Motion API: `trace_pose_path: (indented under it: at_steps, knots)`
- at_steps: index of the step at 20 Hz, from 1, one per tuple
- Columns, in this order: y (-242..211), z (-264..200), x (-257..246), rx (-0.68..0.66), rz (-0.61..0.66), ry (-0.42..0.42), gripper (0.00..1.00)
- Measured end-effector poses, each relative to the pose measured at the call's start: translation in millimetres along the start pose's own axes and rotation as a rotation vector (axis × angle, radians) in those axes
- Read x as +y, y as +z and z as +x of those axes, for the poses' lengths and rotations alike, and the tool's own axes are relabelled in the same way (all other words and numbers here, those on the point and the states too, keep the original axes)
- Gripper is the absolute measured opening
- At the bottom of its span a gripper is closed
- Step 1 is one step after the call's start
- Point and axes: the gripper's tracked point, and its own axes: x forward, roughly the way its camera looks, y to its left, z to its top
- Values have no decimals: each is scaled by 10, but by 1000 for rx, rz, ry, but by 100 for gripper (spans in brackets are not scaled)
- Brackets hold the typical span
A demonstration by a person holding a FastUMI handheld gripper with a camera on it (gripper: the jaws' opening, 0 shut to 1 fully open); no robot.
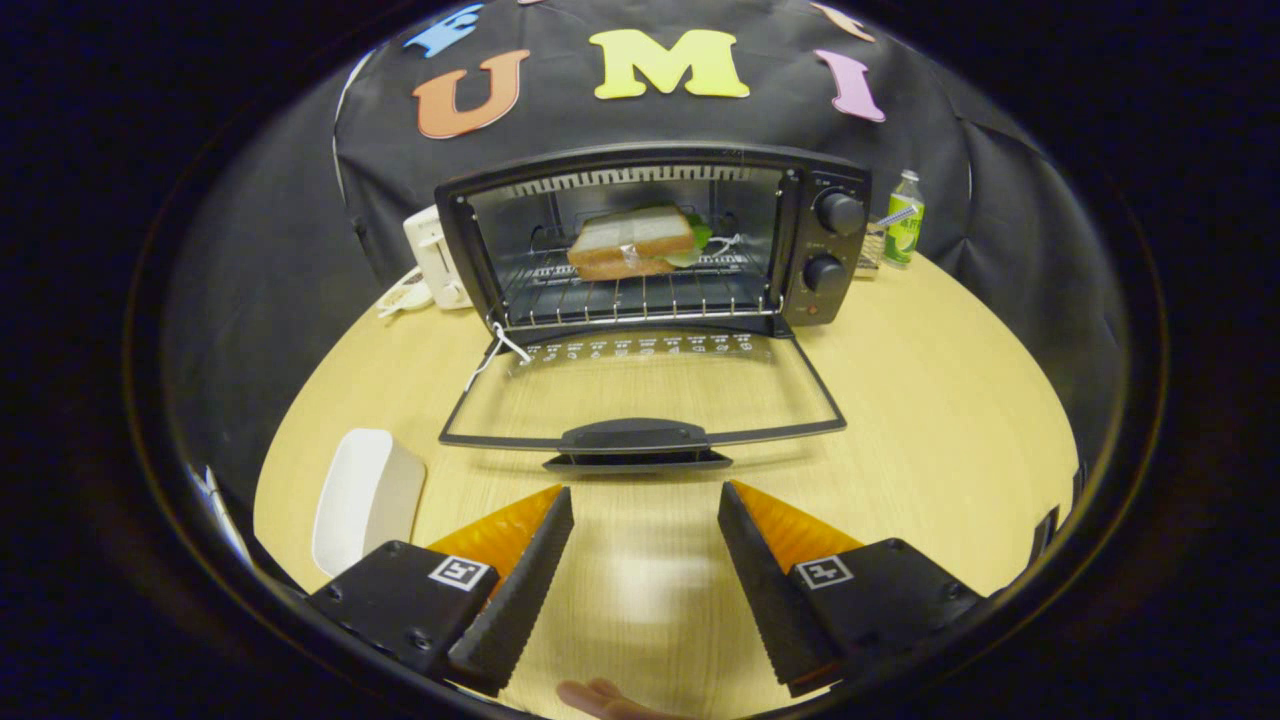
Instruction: Open the toaster oven, put the food inside, and close the toaster oven door.
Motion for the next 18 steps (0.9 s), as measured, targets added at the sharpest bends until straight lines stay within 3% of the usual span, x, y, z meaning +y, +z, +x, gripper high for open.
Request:
trace_pose_path:
  at_steps: [6,18]
  knots:
    - [-96,278,17,37,73,1,96]
    - [-21,305,15,50,46,27,96]
